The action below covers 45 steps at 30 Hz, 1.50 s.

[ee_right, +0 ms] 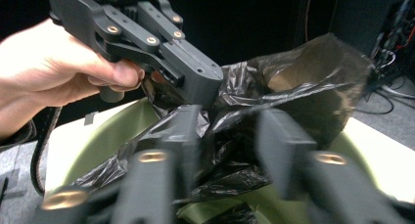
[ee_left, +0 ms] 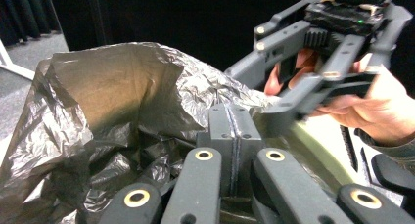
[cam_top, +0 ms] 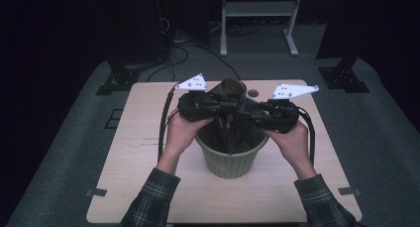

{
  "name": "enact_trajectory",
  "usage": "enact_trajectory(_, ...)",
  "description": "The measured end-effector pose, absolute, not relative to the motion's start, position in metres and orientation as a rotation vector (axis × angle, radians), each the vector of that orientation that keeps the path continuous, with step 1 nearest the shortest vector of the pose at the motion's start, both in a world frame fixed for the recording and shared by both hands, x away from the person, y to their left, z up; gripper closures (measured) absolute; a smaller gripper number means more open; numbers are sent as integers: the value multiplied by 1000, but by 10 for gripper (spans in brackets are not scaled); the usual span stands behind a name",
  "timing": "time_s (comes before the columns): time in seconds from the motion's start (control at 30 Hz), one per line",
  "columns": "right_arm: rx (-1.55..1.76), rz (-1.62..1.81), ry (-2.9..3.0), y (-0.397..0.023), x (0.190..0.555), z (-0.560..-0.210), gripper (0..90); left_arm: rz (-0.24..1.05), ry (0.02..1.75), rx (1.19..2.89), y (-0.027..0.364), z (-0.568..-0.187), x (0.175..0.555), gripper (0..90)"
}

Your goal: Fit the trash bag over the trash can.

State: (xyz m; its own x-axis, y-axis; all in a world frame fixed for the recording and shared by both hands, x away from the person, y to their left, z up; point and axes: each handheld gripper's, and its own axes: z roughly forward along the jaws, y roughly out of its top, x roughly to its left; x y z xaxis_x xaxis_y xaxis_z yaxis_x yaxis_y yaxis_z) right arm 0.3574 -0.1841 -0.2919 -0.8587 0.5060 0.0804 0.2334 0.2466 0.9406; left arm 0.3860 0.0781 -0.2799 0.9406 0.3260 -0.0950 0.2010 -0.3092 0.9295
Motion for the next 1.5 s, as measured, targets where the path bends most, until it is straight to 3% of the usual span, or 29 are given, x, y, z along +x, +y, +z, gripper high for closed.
enact_trajectory(0.03,689,1632,2280,-182,358,-293,753,131,382,1899,78,-280,386,897)
enact_trajectory(0.07,680,1603,2276,-181,359,-294,894,133,383,1897,79,-280,385,897)
enact_trajectory(1.0,797,1523,2136,-264,344,-298,900,177,483,1762,171,-287,366,897)
enact_trajectory(1.07,790,1559,2120,-265,343,-294,741,175,465,1773,166,-287,363,897)
enact_trajectory(1.1,790,1559,2120,-265,343,-294,741,171,455,1777,163,-288,361,897)
enact_trajectory(1.27,760,1599,2056,-259,346,-271,578,163,426,1799,156,-289,356,897)
enact_trajectory(1.5,684,1567,2136,-215,373,-246,552,143,410,1806,149,-292,355,897)
